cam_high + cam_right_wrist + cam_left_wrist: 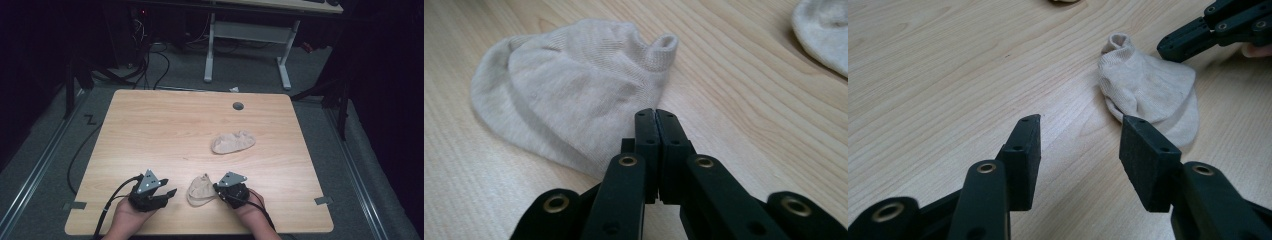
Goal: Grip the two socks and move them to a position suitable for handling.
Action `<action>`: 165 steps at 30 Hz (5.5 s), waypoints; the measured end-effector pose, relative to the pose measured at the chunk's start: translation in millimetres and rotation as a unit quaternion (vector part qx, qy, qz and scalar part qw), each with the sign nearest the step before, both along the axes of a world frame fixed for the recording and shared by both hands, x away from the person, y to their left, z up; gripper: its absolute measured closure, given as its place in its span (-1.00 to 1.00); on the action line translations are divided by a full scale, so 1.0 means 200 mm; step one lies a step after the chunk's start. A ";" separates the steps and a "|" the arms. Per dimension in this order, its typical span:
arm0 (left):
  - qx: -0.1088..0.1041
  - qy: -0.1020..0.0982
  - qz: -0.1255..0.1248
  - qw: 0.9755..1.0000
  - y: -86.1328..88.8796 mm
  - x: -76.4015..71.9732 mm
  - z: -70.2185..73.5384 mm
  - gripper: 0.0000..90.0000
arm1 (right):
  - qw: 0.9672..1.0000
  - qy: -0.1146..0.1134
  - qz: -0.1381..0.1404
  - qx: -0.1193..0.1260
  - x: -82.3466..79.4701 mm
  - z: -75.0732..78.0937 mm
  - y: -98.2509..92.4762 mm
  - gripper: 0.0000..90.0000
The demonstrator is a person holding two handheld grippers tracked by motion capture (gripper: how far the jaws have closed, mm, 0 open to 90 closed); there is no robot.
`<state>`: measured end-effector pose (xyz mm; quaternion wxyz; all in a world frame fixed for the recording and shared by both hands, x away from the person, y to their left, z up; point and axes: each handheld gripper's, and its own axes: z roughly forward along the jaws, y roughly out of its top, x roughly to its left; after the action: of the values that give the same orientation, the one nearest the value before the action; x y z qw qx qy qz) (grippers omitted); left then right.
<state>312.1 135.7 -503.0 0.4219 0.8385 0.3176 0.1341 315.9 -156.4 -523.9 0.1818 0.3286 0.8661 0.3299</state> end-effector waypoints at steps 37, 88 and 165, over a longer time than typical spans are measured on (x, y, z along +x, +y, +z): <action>0.027 0.011 -0.010 1.000 -0.18 0.01 -0.07 0.31 | 0.999 -0.012 0.049 -0.001 -0.09 -0.01 0.28 0.59; 0.026 0.012 -0.024 0.999 -0.23 0.01 -0.06 0.61 | 0.996 -0.030 -0.076 0.026 0.04 0.08 -0.13 1.00; 0.020 0.006 0.028 0.999 0.10 0.07 -0.02 0.19 | 0.990 0.026 -0.137 -0.003 0.53 0.02 -0.12 1.00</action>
<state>326.5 156.6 -506.6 0.3990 0.8385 0.3406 0.1474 421.7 -181.0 -520.5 0.2034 0.4525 0.8182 0.2906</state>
